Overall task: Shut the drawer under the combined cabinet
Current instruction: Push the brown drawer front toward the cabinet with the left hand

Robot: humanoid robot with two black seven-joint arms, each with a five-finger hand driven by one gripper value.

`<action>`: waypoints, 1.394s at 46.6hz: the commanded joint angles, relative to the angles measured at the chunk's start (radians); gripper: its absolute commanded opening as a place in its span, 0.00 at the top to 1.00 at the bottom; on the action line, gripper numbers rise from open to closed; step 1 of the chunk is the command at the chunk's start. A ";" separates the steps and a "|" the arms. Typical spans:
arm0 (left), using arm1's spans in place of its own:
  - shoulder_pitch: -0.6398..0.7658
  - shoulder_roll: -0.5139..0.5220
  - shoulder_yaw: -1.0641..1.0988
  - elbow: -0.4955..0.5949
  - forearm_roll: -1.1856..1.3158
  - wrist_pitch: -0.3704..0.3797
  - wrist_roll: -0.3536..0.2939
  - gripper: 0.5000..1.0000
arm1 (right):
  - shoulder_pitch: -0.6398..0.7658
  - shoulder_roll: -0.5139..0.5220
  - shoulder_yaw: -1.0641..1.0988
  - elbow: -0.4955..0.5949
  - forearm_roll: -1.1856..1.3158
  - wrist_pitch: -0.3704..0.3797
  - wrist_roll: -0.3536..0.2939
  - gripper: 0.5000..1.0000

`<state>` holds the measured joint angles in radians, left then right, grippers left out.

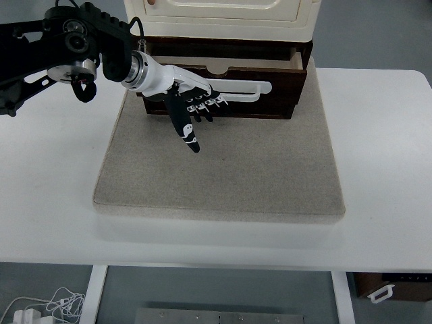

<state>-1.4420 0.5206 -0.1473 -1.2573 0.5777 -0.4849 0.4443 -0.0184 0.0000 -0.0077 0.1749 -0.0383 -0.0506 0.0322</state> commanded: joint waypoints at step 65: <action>0.011 -0.022 -0.006 0.104 0.019 0.144 -0.022 0.00 | 0.000 0.000 0.000 0.000 0.000 0.000 0.000 0.10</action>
<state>-1.4331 0.4986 -0.1536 -1.1534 0.5967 -0.3490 0.4229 -0.0184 0.0000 -0.0077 0.1749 -0.0383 -0.0506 0.0322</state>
